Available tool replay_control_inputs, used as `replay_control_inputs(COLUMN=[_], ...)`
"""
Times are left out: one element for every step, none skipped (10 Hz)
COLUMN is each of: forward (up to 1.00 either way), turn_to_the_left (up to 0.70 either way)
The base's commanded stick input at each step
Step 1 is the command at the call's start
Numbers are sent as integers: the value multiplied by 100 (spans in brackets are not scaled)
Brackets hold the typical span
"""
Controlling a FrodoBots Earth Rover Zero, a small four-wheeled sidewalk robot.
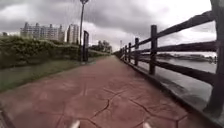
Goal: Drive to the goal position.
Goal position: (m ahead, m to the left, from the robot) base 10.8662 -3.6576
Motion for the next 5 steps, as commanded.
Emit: replay_control_inputs(forward=[50,50,50,50,50], turn_to_the_left=[0,0,0,0,0])
